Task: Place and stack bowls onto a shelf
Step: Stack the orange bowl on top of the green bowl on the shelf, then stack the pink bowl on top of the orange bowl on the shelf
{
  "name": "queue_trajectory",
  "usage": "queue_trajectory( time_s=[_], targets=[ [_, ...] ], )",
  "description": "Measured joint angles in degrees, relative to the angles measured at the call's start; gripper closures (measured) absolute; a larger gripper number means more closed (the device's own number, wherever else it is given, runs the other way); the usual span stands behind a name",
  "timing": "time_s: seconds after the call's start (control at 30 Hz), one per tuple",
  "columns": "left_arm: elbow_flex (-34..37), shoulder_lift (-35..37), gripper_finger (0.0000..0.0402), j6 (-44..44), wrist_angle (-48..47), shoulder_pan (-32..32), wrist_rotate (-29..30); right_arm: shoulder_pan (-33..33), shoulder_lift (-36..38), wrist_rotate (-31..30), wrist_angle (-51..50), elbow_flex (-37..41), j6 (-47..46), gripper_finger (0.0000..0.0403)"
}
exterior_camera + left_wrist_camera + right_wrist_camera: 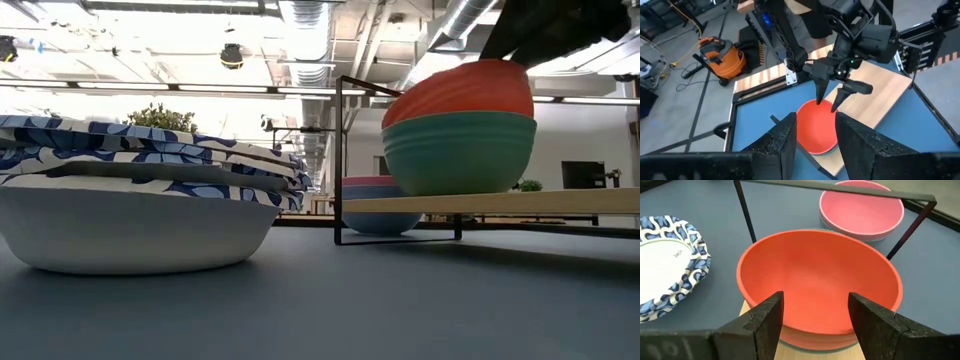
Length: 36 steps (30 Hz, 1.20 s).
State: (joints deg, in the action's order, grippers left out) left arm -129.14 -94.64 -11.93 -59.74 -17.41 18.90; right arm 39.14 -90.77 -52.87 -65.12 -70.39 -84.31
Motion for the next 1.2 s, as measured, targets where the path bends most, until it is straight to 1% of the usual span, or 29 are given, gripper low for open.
queue_trajectory(
  time_s=[0.1, 0.27, 0.37, 0.47, 0.57, 0.63, 0.77, 0.9, 0.97, 1.1, 1.2],
  targets=[
    [0.0, 0.1, 0.028, -0.5, -0.4, 0.0, 0.0, -0.5, -0.6, 0.9, -0.1, 0.0, 0.1, 0.0154],
    [0.0, 0.2, 0.028, -0.7, -2.6, 0.0, -0.2, 0.0, -0.2, 0.4, 0.8, 0.0, 0.2, 0.0154],
    [0.0, 0.2, 0.028, -1.4, -2.3, 0.0, -0.5, 1.3, 0.7, -2.3, 0.9, -0.2, 0.6, 0.0154],
    [0.0, 0.4, 0.028, -1.9, -1.0, 0.0, -1.0, 3.4, 2.8, -6.8, 1.2, -0.2, 1.7, 0.0154],
    [0.0, 1.1, 0.028, -1.9, 2.2, 0.0, -4.7, 5.4, 5.1, -10.9, 1.0, -0.2, 1.2, 0.0154],
    [0.0, 1.8, 0.028, -2.0, 4.4, 0.0, -5.8, 6.0, 6.3, -12.5, 0.7, -0.2, 1.2, 0.0154],
    [0.0, 2.5, 0.028, -2.4, 6.8, -0.2, -6.6, 6.2, 7.3, -13.9, 0.1, 1.4, 0.3, 0.0154],
    [0.0, 2.8, 0.028, -2.1, 6.8, -0.2, -6.5, 6.3, 7.3, -15.1, 1.6, 5.7, -4.5, 0.0154],
    [0.0, 2.9, 0.028, -1.8, 6.9, -0.2, -6.5, 6.2, 7.3, -15.1, 2.6, 6.9, -5.4, 0.0154],
    [0.0, 2.9, 0.028, -1.3, 6.9, -0.2, -4.9, 6.2, 7.3, -16.1, 4.7, 7.1, -3.6, 0.0154],
    [0.0, 2.9, 0.028, -0.6, 6.9, -0.2, -4.6, 6.2, 7.7, -16.3, 4.4, 7.1, -2.7, 0.0158]
  ],
)
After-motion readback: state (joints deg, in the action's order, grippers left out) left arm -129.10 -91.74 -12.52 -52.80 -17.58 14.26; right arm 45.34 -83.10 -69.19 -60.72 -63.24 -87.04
